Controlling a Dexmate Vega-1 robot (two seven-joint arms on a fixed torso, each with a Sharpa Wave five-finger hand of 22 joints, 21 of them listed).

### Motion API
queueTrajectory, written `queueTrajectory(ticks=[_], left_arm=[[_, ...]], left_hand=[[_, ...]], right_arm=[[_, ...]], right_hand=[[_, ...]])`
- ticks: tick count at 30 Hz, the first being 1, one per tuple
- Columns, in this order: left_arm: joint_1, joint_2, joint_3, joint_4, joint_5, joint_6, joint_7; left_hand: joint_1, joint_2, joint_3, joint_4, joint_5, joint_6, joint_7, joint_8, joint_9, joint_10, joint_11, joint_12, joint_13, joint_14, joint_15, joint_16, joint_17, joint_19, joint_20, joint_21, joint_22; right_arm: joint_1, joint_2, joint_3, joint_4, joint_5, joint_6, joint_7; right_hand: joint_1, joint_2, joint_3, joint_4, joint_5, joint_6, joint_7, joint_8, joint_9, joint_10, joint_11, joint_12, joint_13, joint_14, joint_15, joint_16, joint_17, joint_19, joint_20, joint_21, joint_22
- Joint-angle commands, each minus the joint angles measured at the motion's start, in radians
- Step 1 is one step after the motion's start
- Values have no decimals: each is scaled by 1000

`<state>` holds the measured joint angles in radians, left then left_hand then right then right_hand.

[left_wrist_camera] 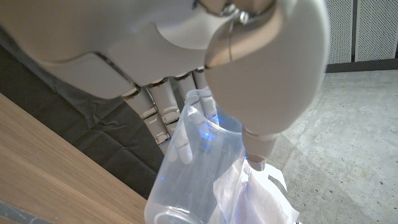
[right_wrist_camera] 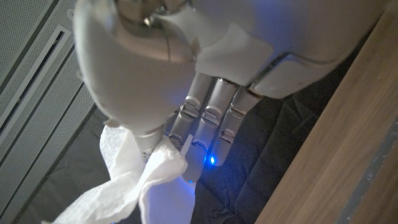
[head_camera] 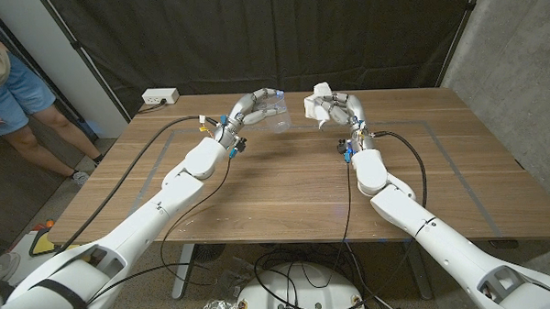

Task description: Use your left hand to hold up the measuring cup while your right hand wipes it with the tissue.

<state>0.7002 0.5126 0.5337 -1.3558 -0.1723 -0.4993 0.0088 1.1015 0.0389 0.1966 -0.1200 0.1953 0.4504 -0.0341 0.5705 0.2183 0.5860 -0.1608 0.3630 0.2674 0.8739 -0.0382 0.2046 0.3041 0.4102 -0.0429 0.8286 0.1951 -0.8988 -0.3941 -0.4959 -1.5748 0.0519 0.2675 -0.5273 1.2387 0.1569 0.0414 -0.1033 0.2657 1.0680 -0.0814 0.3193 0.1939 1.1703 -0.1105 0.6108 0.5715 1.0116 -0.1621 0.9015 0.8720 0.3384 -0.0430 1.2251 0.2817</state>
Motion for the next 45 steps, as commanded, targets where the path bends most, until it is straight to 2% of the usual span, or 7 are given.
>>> queueTrajectory(ticks=[1, 2, 6, 11, 29, 34, 45], left_arm=[[-32, -34, 24, 36, 1, -26, -18], [-34, -36, 26, 39, 0, -28, -21], [-43, -45, 33, 51, -4, -34, -30], [-52, -54, 39, 66, -7, -44, -42], [-84, -101, 60, 131, -44, -65, -83], [-91, -109, 68, 145, -48, -60, -94], [-104, -133, 70, 165, -44, -94, -85]], left_hand=[[31, 24, 8, -1, -4, 11, 4, 8, 0, 28, -24, 3, 2, 90, -185, 3, 6, -4, -21, 7, 3], [31, 24, 8, -1, -4, 8, 5, 7, -1, 29, -17, 4, 2, 90, -185, 2, 6, -6, -19, 7, 3], [32, 24, 9, -2, -5, 10, 3, 8, -1, 30, -24, 4, 3, 90, -186, 2, 7, -4, -22, 10, 3], [30, 22, 9, -1, -5, 11, 4, 7, -2, 31, -24, 3, 3, 90, -185, 1, 7, -6, -22, 12, 2], [30, 20, 11, -1, -5, 13, 4, 9, 0, 33, -23, 2, 3, 90, -186, 1, 9, -9, -25, 21, 2], [30, 21, 12, -1, -5, 12, 6, 8, -2, 31, -23, 1, 3, 91, -186, 1, 9, -10, -24, 22, 1], [29, 21, 14, 0, -5, 12, 7, 6, -4, 32, -23, 0, 4, 90, -186, 0, 11, -13, -25, 27, 1]], right_arm=[[-33, 68, 11, -69, 8, -135, -100], [-34, 71, 10, -79, 5, -158, -110], [-37, 73, 1, -117, -8, -241, -134], [-35, 67, -9, -126, 2, -260, -126], [-45, 62, -2, -149, 149, -226, -28], [-56, 67, 16, -161, 232, -212, 12], [-69, 34, 21, -187, 285, -242, 34]], right_hand=[[13, 2, 0, 5, -1, 30, 26, -4, 122, 10, -3, 0, 4, 13, -69, 0, 3, 5, -82, 9, -2], [13, 2, 0, 5, -1, 30, 27, -4, 123, 12, -4, -2, 1, 16, -69, 2, 5, 6, -82, 10, -3], [15, 1, -1, 5, -1, 33, 29, -5, 125, 14, -4, -3, 1, 15, -68, -3, 3, 9, -80, 18, -7], [17, 1, -1, 5, -1, 35, 28, -8, 124, 17, -4, -4, 1, 18, -68, -5, 3, 8, -79, 25, -12], [20, 0, -3, 6, -2, 41, 32, -17, 124, 22, -3, -9, 4, 31, -68, -8, 5, 10, -77, 51, -30], [21, -1, -4, 6, -2, 42, 32, -18, 126, 25, -1, -9, 6, 34, -68, -8, 6, 13, -79, 57, -34], [23, -2, -6, 7, -2, 45, 34, -24, 128, 28, -2, -13, 11, 40, -68, -7, 13, 11, -80, 72, -46]])
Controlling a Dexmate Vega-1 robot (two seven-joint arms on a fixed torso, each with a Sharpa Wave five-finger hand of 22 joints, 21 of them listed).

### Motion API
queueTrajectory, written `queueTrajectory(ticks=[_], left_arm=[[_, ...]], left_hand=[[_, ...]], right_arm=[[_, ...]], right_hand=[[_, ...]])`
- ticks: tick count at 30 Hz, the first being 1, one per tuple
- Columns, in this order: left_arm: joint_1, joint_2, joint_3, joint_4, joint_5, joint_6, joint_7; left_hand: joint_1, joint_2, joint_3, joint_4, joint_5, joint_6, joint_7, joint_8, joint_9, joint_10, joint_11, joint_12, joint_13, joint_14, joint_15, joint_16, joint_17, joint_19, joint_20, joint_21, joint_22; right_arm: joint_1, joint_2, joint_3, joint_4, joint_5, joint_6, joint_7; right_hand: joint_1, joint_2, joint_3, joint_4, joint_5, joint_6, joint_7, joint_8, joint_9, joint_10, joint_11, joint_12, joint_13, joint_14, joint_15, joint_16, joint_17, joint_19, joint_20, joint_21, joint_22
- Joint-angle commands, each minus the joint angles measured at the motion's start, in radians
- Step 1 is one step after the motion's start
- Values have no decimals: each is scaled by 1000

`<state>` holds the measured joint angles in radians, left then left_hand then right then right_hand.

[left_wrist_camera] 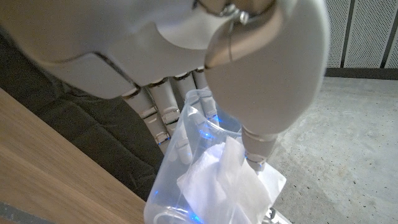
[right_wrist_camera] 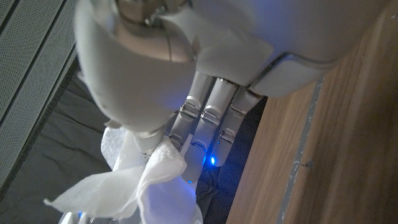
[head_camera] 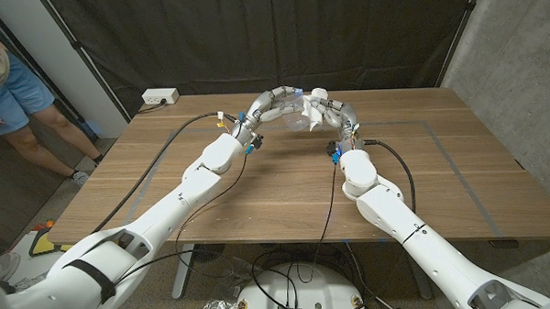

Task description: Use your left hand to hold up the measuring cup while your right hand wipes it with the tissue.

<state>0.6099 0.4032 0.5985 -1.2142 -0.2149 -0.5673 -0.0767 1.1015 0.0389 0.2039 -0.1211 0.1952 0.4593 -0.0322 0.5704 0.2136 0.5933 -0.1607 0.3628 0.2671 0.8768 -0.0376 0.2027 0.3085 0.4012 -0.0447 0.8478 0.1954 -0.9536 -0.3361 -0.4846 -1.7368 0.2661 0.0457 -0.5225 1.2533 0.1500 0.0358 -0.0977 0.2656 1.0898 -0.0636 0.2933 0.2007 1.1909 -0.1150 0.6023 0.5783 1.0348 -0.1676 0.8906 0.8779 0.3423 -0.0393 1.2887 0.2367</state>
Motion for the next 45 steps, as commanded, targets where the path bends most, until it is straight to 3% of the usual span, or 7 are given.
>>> queueTrajectory(ticks=[1, 19, 45], left_arm=[[-15, -26, 5, 23, -1, -30, 2], [-17, -34, -7, 9, -5, -62, 9], [8, -13, -1, 1, -19, -14, -12]], left_hand=[[29, 22, 7, 1, -5, 4, 5, 6, 0, 24, -23, 0, 5, 87, -186, 2, 6, -4, -24, 9, 1], [31, 20, 9, 0, -5, 9, 2, 7, 0, 26, -26, -1, 6, 91, -187, 3, 8, -6, -28, 16, 0], [27, 18, 11, 2, -5, 6, 3, 7, 3, 27, -22, -4, 7, 90, -187, 2, 10, -11, -28, 26, -1]], right_arm=[[-19, -27, 11, -28, 77, -27, 30], [-48, -46, 11, -20, 144, -132, -6], [-31, -29, 17, 1, 154, 23, 28]], right_hand=[[8, 5, 0, 2, -2, 23, 16, 2, 122, 6, 4, -4, 6, 12, -63, -1, 3, 7, -82, 10, -2], [11, 5, -3, 3, -2, 27, 18, -5, 125, 10, 4, -11, 9, 16, -63, -2, 9, 3, -83, 28, -16], [11, 5, -6, 7, -2, 28, 18, -17, 133, 14, 3, -22, 15, 17, -63, -8, 13, -5, -88, 46, -32]])
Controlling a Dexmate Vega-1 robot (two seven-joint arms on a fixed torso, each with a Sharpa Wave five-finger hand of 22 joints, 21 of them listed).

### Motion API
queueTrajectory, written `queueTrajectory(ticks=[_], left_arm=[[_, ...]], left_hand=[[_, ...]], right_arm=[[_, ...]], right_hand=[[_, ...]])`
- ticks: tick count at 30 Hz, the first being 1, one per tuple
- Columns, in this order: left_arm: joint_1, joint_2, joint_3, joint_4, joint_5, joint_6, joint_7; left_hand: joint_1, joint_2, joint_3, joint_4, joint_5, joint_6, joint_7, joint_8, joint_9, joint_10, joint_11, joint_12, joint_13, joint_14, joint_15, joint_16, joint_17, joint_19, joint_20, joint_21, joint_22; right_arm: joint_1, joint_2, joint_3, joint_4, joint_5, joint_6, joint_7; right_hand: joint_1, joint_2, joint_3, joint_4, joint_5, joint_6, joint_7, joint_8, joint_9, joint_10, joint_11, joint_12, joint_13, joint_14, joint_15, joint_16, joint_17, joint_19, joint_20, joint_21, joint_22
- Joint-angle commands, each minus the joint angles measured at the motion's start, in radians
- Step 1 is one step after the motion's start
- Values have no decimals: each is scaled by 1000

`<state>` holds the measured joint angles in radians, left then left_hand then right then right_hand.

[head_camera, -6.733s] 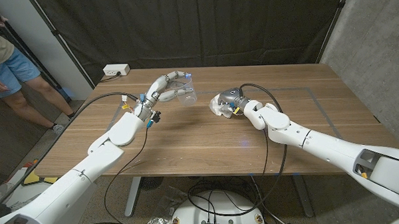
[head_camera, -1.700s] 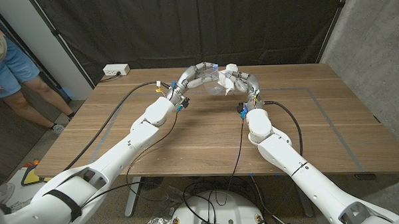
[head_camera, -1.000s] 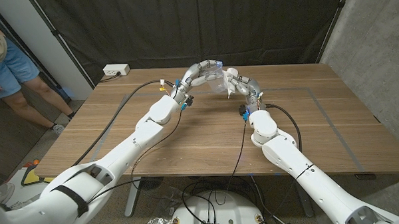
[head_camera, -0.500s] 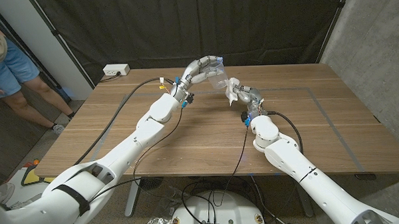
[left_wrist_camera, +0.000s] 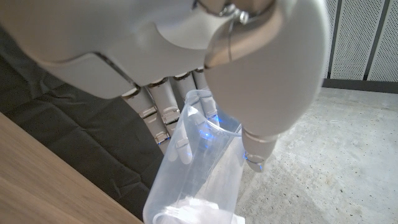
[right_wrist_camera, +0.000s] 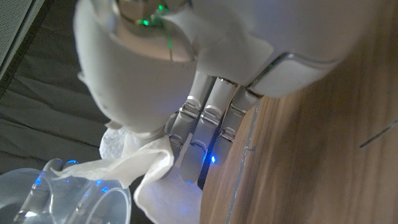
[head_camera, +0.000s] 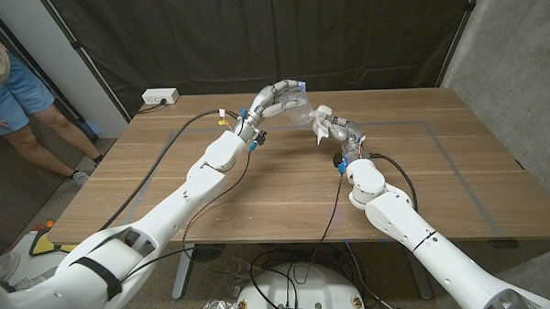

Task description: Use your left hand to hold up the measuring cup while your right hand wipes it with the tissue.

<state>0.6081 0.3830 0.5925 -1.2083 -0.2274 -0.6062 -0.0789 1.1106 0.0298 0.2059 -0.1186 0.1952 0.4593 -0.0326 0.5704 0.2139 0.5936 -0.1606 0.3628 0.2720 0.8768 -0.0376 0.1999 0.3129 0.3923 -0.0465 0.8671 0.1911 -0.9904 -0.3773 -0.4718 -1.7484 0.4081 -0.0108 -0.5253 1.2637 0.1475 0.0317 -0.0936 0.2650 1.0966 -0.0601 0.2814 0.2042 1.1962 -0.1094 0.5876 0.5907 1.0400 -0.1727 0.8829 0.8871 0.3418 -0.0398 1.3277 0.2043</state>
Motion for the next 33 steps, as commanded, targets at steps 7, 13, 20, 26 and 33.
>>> queueTrajectory(ticks=[7, 13, 20, 26, 33], left_arm=[[14, 6, 10, -4, -7, 38, -9], [15, 5, 14, -4, -6, 49, -8], [17, 3, 18, -4, -6, 53, -8], [17, 2, 17, -5, -4, 49, -2], [9, -8, 16, 8, -5, 37, 0]], left_hand=[[17, 26, 10, -1, -5, 4, 4, 5, 3, 25, -24, -5, 2, 90, -186, 4, 6, -4, -26, 9, 3], [16, 25, 11, -1, -5, 3, 3, 4, 1, 25, -22, -5, 3, 89, -186, 4, 6, -5, -27, 12, 3], [16, 24, 11, -1, -5, 1, 4, 2, 0, 23, -21, -7, 3, 88, -186, 4, 6, -6, -26, 15, 2], [16, 24, 12, -1, -5, 0, 3, 1, 0, 24, -24, -7, 4, 88, -186, 4, 7, -7, -27, 17, 2], [15, 22, 13, -1, -5, 3, 0, 3, 2, 26, -21, -7, 4, 88, -186, 4, 7, -6, -28, 20, 2]], right_arm=[[14, 20, 3, 15, 20, 120, 60], [27, 27, 3, 17, 16, 142, 68], [35, 34, 9, 16, 27, 157, 80], [33, 33, 9, 13, 31, 147, 78], [20, 39, 12, 10, 43, 137, 64]], right_hand=[[-1, 8, -4, 5, -2, 24, 12, -7, 131, 9, -2, -9, 6, 13, -58, 0, 7, -6, -89, 10, -3], [-1, 7, -5, 7, -2, 23, 13, -9, 136, 9, -3, -13, 6, 11, -58, -3, 7, -6, -92, 12, -6], [-2, 8, -6, 8, -2, 25, 13, -10, 137, 11, -3, -14, 9, 11, -58, -5, 7, -6, -92, 13, -8], [-1, 8, -6, 8, -2, 25, 12, -14, 135, 11, -4, -16, 9, 14, -58, -4, 10, -7, -94, 13, -9], [-1, 7, -7, 9, -2, 26, 12, -16, 137, 11, -5, -18, 12, 13, -58, -6, 10, -8, -93, 13, -10]])
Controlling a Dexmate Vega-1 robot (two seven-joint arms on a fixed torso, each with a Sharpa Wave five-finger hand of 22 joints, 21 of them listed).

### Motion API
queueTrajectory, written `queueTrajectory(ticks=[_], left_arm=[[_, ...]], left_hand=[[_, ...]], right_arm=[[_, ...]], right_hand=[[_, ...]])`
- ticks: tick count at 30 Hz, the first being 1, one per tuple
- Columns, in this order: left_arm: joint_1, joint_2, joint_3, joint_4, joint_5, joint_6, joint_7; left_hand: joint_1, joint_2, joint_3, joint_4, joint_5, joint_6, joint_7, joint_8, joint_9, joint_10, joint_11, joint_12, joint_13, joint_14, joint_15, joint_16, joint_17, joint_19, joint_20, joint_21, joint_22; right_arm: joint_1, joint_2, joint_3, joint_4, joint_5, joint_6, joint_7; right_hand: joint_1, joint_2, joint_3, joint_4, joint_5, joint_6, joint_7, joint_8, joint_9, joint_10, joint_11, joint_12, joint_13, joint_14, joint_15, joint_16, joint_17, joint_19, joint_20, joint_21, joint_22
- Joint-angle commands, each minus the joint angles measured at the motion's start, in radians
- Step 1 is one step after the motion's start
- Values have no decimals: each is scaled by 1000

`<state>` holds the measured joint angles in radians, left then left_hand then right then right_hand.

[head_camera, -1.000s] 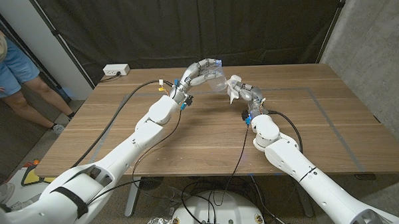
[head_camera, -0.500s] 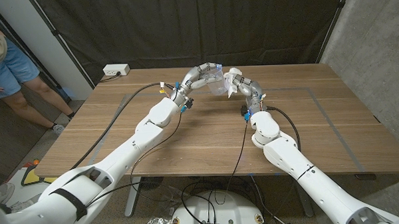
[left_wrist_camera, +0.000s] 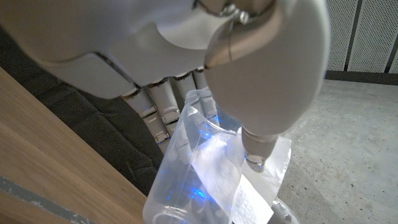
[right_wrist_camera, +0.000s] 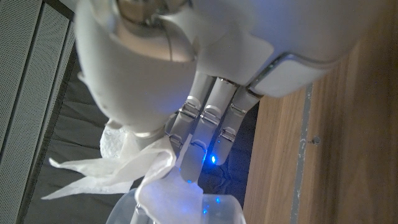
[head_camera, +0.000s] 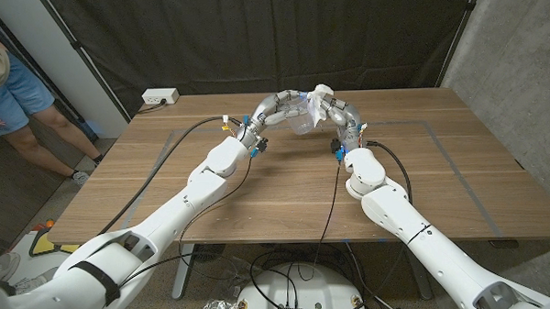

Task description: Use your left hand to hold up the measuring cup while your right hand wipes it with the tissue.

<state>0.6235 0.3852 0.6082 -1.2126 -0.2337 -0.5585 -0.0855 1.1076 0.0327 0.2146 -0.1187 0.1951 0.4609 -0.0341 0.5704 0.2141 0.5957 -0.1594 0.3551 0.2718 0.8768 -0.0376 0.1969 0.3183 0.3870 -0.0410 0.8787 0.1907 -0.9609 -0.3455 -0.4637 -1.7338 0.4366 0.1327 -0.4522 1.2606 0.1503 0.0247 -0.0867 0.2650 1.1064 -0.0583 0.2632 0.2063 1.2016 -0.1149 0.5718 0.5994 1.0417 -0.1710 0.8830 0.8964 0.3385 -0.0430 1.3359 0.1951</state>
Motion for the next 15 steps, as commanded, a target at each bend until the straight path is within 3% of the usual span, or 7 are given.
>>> queueTrajectory(ticks=[1, 15], left_arm=[[-8, -12, 0, 15, 1, -14, 8], [-23, -26, -12, 23, 13, -53, 33]], left_hand=[[18, 19, 4, -1, -5, 0, 3, 2, 2, 23, -21, 0, 4, 88, -186, 7, 2, -1, -32, 9, 2], [18, 19, 7, -1, -5, 4, 3, 4, 3, 26, -24, 0, 5, 89, -187, 8, 3, -2, -35, 13, 2]], right_arm=[[-12, 9, 5, -6, 16, -11, -14], [-41, -12, 6, -34, 66, -87, -22]], right_hand=[[2, 4, 0, 2, -2, 18, 9, 2, 135, 8, 0, -3, 2, 10, -60, -7, 1, -3, -91, 5, -1], [6, 3, -1, 1, -1, 22, 12, -3, 136, 12, 5, -9, 4, 15, -60, -10, 2, 3, -88, 8, -3]])
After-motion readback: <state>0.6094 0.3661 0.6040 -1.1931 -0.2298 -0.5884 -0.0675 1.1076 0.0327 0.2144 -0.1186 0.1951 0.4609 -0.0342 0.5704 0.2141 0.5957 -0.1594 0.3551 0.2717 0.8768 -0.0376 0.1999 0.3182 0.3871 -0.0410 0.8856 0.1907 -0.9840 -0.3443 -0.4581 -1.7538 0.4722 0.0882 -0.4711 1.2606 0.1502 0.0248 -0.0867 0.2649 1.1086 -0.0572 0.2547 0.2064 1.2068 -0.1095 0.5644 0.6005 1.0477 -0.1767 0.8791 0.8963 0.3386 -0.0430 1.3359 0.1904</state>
